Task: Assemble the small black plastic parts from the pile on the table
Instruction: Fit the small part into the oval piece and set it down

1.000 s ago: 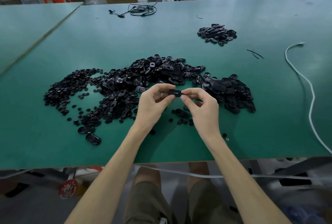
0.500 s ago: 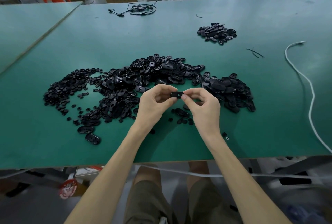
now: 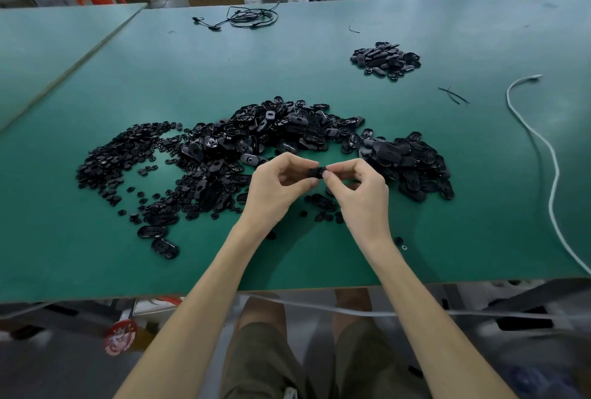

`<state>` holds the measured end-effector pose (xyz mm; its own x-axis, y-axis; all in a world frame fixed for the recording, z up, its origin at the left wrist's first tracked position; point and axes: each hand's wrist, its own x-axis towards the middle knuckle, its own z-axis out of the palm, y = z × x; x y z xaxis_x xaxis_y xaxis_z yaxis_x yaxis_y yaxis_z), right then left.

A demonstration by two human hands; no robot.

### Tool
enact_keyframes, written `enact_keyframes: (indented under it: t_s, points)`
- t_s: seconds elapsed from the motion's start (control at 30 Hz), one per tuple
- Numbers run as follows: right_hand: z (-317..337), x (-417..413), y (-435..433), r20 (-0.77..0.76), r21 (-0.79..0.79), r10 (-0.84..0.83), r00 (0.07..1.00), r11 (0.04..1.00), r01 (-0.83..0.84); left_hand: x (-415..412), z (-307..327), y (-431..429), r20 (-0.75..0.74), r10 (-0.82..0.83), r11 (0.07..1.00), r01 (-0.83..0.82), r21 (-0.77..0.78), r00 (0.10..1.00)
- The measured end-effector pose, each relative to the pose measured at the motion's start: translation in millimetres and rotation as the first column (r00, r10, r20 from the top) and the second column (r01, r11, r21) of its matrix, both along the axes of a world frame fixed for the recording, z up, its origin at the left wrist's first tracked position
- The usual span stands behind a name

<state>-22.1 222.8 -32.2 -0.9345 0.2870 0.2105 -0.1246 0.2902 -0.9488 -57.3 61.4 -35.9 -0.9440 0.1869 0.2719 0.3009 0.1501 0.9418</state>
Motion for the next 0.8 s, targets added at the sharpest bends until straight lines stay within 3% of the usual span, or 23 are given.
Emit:
enact_keyframes:
  t_s: [0.8]
  points:
    - [-3.4,-3.1,-0.3,-0.033,0.069,0.051,0.998,0.996,-0.049,1.6,2.9,0.6,0.042,0.011,0.998,-0.013,0.056,0.999]
